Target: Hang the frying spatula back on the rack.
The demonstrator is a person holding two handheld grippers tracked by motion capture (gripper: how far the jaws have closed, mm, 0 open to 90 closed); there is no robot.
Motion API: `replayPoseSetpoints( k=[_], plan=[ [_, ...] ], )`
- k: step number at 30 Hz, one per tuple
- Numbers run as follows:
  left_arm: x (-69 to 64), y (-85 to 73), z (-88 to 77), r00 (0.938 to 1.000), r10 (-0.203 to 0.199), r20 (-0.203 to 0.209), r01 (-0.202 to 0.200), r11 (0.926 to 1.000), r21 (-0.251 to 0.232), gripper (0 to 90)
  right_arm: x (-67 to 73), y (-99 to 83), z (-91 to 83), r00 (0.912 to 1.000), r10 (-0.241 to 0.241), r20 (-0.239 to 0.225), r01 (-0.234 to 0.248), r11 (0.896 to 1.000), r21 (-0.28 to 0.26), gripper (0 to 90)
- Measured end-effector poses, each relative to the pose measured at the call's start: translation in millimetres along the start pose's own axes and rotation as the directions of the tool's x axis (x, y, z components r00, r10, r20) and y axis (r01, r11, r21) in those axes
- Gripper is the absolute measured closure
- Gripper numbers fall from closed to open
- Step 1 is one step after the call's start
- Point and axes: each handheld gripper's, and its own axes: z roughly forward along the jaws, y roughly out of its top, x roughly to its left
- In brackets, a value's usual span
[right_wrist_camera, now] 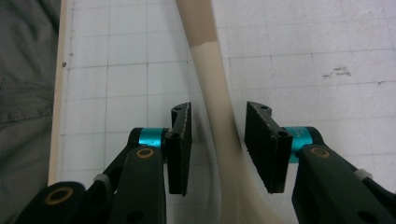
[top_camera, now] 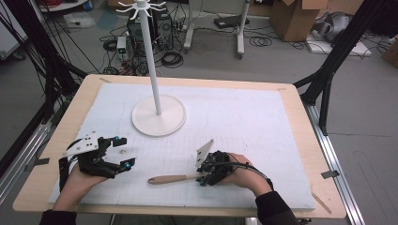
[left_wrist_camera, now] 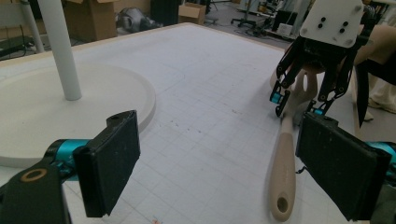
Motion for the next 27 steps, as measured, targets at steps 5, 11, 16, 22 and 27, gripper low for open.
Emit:
replayPoseSetpoints(
  k=[5,11,16,22,27],
  plan=[
    [-0.8,0.6,0.5,1.0000,0.004,0.005,-0.004,1.0000,0.000,14.6,-1.0,5.0,0.9,0.9996,0.027,-0.008,-0.027,0.999,0.035,66.4],
    [-2.4,0.8,3.1,0.9999,0.007,0.015,-0.007,1.0000,0.006,15.0,-3.5,11.7,1.6,0.9979,0.062,-0.016,-0.061,0.995,0.083,69.3],
    [-2.7,1.6,2.2,0.9998,0.011,0.017,-0.011,0.9999,0.005,15.4,-6.1,15.5,1.9,0.9980,0.057,-0.025,-0.054,0.992,0.110,72.0],
    [-2.6,1.0,2.9,0.9998,0.010,0.017,-0.010,0.9999,0.008,15.8,-1.2,20.3,3.2,1.0000,-0.003,0.001,0.003,0.990,0.141,70.6],
    [-3.8,1.8,3.3,0.9997,0.012,0.023,-0.012,0.9999,0.007,16.4,-2.3,21.9,3.2,0.9999,0.002,-0.011,0.000,0.988,0.154,73.9]
  ],
)
